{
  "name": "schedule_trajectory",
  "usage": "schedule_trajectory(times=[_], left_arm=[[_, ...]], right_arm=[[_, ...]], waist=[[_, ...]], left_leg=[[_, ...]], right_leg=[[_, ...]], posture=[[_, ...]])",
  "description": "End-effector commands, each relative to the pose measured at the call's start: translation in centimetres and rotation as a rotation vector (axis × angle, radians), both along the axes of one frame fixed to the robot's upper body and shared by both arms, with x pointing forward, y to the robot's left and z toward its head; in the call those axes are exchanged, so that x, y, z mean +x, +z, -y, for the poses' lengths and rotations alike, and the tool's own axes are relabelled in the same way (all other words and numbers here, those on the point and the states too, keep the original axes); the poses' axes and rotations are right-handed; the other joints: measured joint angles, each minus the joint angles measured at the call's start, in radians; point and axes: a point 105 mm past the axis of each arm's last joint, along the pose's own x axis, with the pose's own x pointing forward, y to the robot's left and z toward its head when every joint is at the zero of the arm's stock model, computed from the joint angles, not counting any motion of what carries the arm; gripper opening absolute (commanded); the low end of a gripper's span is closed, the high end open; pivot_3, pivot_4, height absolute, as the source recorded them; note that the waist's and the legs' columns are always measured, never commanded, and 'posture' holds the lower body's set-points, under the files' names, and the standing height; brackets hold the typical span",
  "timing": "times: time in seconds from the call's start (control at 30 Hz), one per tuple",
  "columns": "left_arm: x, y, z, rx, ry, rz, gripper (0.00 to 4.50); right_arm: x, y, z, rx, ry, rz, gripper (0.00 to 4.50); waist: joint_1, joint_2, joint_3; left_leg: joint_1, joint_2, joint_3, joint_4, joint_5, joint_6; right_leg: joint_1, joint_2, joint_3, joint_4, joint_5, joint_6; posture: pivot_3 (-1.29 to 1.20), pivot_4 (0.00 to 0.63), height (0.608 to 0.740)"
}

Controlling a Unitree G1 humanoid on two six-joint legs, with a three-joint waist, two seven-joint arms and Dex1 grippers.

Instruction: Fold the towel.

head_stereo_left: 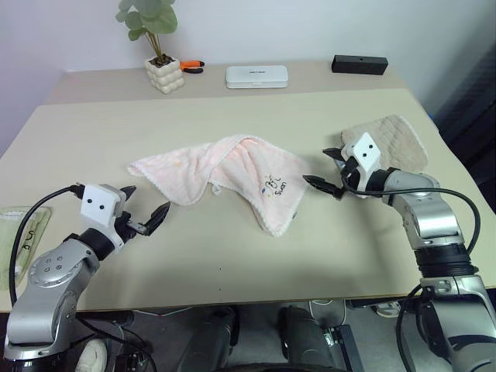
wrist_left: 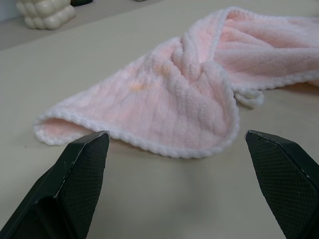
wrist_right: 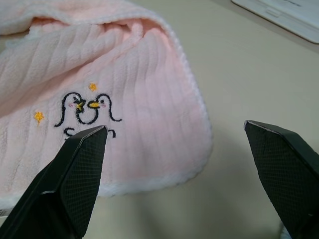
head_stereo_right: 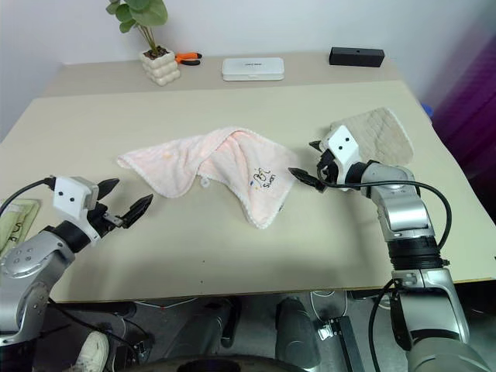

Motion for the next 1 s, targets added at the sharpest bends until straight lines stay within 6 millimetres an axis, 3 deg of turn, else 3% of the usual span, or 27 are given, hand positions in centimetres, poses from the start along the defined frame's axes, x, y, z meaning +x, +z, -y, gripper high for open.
schedule_trajectory(times=[0.03, 0.33, 0.53, 0.77, 1.0], left_arm=[[0.3, 0.5, 0.5, 0.007, -0.024, 0.025, 4.46], [0.3, -0.1, 2.1, 0.05, -0.108, 0.002, 4.46], [0.6, -0.9, 5.2, 0.174, -0.25, -0.039, 4.46], [3.2, -2.5, 5.5, 0.265, -0.219, -0.055, 4.46], [6.0, -4.1, 4.0, 0.318, -0.158, -0.087, 4.46]], right_arm=[[0.0, 1.7, 0.1, -0.005, 0.001, 0.056, 4.5], [0.1, 1.9, 0.0, -0.017, 0.005, 0.064, 4.5], [0.6, 2.6, -1.3, 0.024, 0.008, 0.105, 4.5], [0.2, 2.2, -1.8, 0.033, 0.007, 0.117, 4.5], [-0.7, 1.8, -2.3, 0.052, -0.01, 0.118, 4.5]], waist=[[0.0, 0.0, 0.0], [0.0, 0.0, 0.0], [-0.001, 0.0, 0.0], [0.0, 0.0, 0.0], [0.0, 0.0, 0.0]], left_leg=[[0.0, 0.0, 0.0, 0.0, 0.0, 0.0], [0.0, 0.0, 0.001, 0.001, 0.0, 0.0], [0.0, 0.0, 0.001, 0.001, 0.0, 0.0], [0.0, 0.0, 0.002, 0.0, 0.0, 0.0], [0.0, 0.0, 0.001, 0.001, 0.0, 0.0]], right_leg=[[0.0, 0.0, 0.0, 0.0, 0.0, 0.0], [0.0, 0.0, 0.001, 0.0, 0.001, 0.0], [0.0, 0.0, 0.001, 0.0, 0.001, 0.0], [0.0, 0.001, 0.001, 0.0, 0.001, 0.001], [-0.001, 0.001, 0.001, 0.001, 0.002, 0.002]], posture=[[0.0, 0.15, 0.74], [0.0, 0.15, 0.74], [0.0, 0.15, 0.74], [0.0, 0.15, 0.74], [0.0, 0.15, 0.74]])
